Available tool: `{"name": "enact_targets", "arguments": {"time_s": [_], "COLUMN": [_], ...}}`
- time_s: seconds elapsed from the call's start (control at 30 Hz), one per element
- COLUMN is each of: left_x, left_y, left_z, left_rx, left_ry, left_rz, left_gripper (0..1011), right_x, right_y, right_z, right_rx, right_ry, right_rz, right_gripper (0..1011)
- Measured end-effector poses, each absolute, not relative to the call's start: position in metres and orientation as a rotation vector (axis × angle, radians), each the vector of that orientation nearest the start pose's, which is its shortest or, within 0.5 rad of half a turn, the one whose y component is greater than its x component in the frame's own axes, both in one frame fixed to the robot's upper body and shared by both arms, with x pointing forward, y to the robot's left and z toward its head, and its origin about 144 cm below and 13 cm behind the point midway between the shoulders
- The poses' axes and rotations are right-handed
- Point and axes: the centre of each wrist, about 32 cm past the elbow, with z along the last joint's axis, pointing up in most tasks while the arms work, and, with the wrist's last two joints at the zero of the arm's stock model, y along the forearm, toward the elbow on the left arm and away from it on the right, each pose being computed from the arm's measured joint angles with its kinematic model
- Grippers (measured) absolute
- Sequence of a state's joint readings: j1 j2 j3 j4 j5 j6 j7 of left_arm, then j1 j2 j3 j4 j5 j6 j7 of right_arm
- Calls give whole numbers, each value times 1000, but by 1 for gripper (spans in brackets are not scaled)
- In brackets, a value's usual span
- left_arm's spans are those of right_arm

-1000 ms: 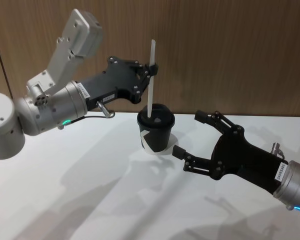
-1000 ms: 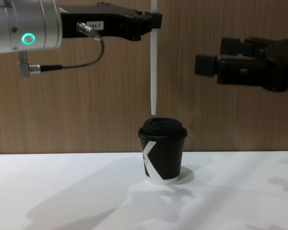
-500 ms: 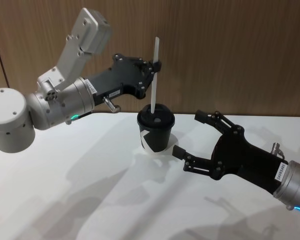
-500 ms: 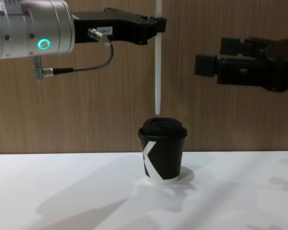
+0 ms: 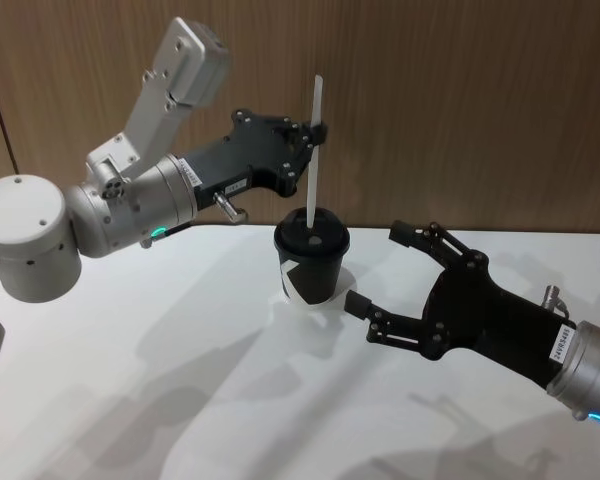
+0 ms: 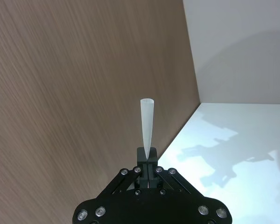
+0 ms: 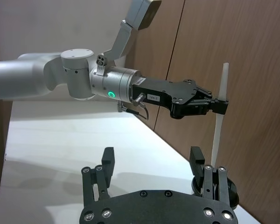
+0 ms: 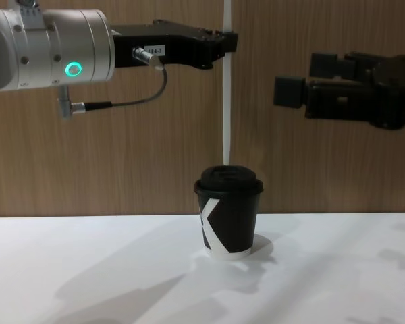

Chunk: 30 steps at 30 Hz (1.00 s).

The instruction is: Pick up the straw with one hand, pass it to the other hand, and insert it into the cup.

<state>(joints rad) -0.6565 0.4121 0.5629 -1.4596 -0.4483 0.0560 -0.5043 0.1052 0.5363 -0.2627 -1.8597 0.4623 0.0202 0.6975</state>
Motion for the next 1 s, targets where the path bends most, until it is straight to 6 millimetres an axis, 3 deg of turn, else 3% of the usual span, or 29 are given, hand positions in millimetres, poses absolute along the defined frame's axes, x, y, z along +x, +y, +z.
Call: {"name": "enact_targets", "arguments": {"time_s": [1.0], "left_x": [589], "left_y": [199], "left_z": [1304], "left_rx": [9], "left_ry": [-245], "left_rz": [626], "left_gripper": [7], "right_x": [460], "right_y": [-263], "right_z": [1254], "right_rx": [37], "right_ry": [-217], "right_rz": [-506], "right_gripper": [1001]}}
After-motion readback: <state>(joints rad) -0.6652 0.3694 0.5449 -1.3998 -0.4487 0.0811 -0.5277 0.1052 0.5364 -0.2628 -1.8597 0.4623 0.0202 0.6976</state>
